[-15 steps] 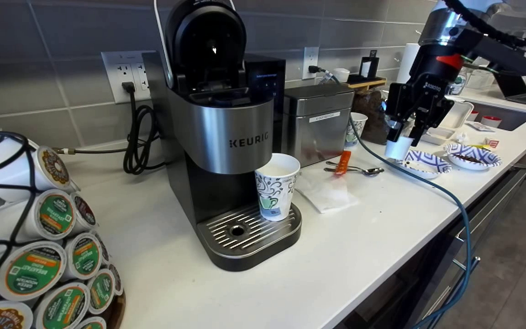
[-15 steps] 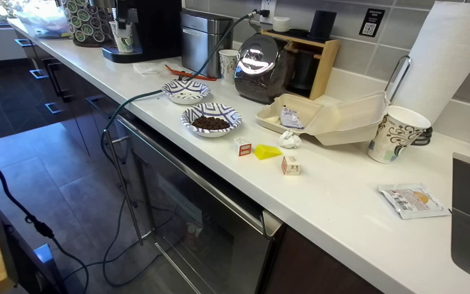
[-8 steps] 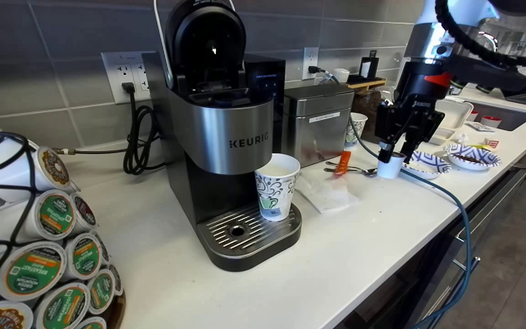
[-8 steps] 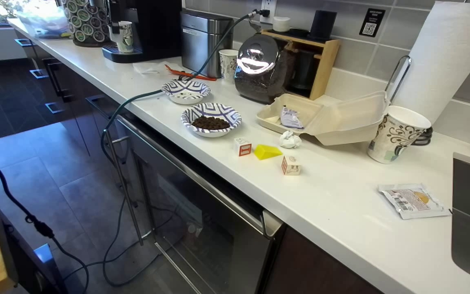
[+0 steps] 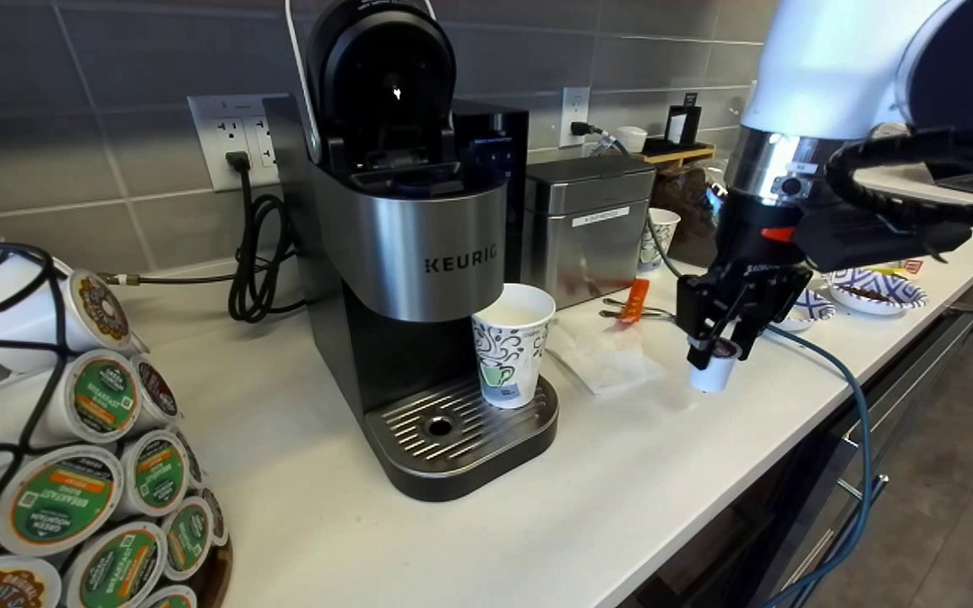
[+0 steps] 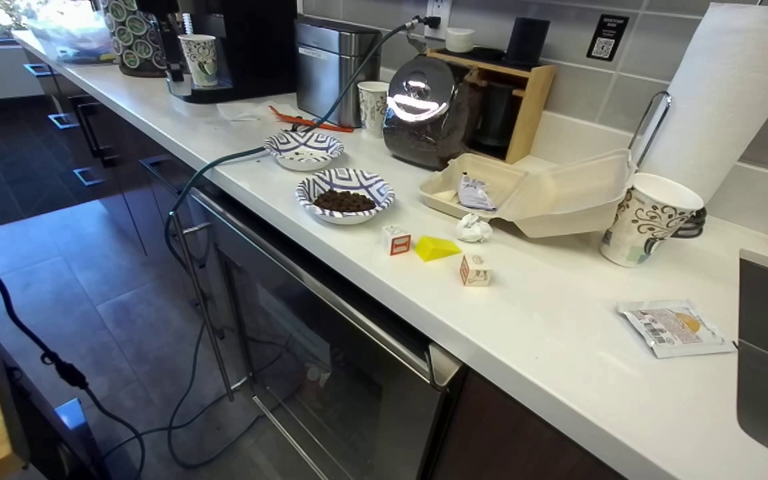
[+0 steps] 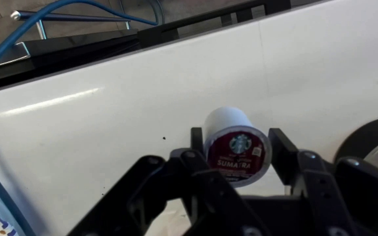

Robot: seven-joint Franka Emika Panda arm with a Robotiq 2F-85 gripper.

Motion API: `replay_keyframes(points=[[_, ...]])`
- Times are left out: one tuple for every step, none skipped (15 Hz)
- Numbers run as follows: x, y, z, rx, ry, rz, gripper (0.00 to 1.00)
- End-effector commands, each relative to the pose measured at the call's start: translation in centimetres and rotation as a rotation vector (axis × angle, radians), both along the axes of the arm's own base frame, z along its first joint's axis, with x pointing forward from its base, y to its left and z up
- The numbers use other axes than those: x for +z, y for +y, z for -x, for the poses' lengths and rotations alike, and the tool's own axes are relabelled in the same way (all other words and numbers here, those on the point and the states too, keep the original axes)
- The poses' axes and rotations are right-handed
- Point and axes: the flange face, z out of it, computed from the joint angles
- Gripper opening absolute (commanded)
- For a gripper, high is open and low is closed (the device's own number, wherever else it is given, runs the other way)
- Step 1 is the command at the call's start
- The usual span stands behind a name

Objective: Remove the white object from the bowl

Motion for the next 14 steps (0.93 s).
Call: replay_keyframes(points=[[-2.8,1.5,0.4,-0.042,-0.029,-0.018,0.27],[-3.5,1.8,0.4,-0.048,-0.023,-0.028,0.27],[-4.0,2.1,0.4,-0.05,-0.023,-0.027,0.27],[-4.6,2.3,0.3,-0.05,-0.023,-0.024,0.27],[-5.0,2.5,0.3,-0.053,-0.02,-0.024,0.27],[-5.4,2.6,0.4,-0.055,-0.018,-0.017,0.27],[-5.7,2.7,0.4,-0.059,-0.016,-0.013,0.27],[-5.9,2.7,0.4,-0.064,-0.014,-0.008,0.27],[-5.9,2.7,0.4,-0.066,-0.008,-0.004,0.76],[-5.7,2.4,0.4,-0.075,-0.008,-0.006,0.79],[-5.3,2.1,0.3,-0.084,-0.007,-0.01,0.85],[-4.7,1.5,0.2,-0.094,-0.006,-0.017,0.92],[-3.9,0.9,0.1,-0.101,-0.01,-0.038,0.99],[-2.6,-0.2,0.0,-0.118,-0.01,-0.073,1.0]])
